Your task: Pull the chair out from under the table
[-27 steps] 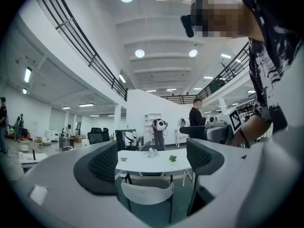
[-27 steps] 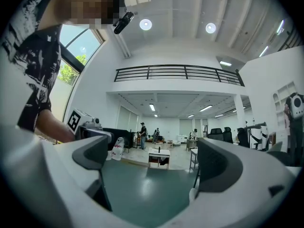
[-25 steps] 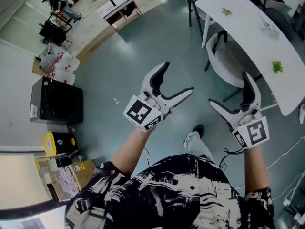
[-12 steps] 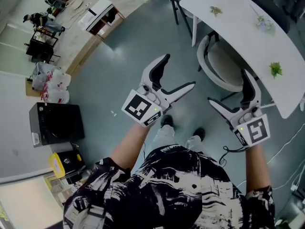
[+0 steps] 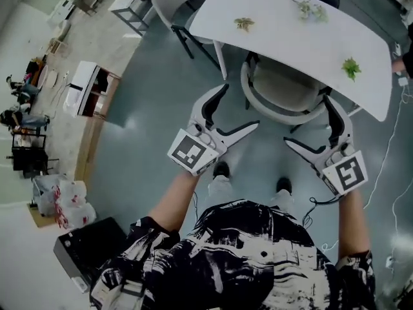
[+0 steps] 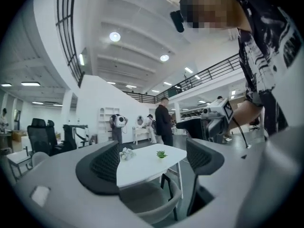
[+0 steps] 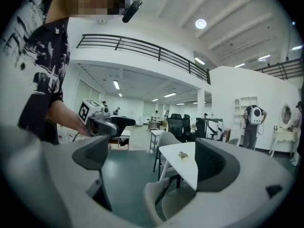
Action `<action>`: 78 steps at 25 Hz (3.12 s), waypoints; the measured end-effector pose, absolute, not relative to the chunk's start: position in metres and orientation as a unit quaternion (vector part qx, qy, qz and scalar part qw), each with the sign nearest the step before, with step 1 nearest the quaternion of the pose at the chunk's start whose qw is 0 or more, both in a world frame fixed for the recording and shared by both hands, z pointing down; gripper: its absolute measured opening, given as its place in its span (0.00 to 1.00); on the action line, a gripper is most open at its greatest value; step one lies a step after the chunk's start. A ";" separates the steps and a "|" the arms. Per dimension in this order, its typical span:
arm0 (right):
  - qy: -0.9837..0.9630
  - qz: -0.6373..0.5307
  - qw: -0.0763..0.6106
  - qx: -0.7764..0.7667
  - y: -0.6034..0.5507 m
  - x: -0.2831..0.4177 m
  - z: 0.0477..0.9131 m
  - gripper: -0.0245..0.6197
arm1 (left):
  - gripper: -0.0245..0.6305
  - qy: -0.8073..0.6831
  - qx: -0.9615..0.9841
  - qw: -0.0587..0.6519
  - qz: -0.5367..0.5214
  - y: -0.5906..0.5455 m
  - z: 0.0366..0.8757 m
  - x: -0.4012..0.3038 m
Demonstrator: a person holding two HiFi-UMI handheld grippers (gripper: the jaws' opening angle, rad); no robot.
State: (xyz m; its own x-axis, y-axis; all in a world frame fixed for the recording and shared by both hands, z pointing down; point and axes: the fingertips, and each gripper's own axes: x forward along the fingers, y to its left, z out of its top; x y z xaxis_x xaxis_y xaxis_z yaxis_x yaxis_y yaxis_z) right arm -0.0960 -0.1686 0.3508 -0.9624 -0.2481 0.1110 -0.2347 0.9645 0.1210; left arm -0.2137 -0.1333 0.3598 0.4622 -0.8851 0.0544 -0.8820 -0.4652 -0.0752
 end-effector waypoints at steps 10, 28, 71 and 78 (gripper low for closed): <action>-0.937 -0.056 0.279 0.203 -0.161 -0.110 0.439 0.88 | 0.70 0.313 -0.935 0.046 -0.163 -0.157 0.444 -0.271; -0.857 -0.155 0.484 0.083 -0.242 -0.065 0.702 0.88 | 0.70 0.184 -0.907 0.071 -0.371 -0.227 0.674 -0.250; -0.808 -0.218 0.537 -0.106 -0.057 -0.070 0.810 0.13 | 0.12 -0.088 -0.823 0.226 -0.513 -0.047 0.788 -0.218; -0.810 -0.215 0.536 -0.106 -0.016 -0.070 0.807 0.13 | 0.12 -0.080 -0.828 0.215 -0.511 -0.011 0.781 -0.214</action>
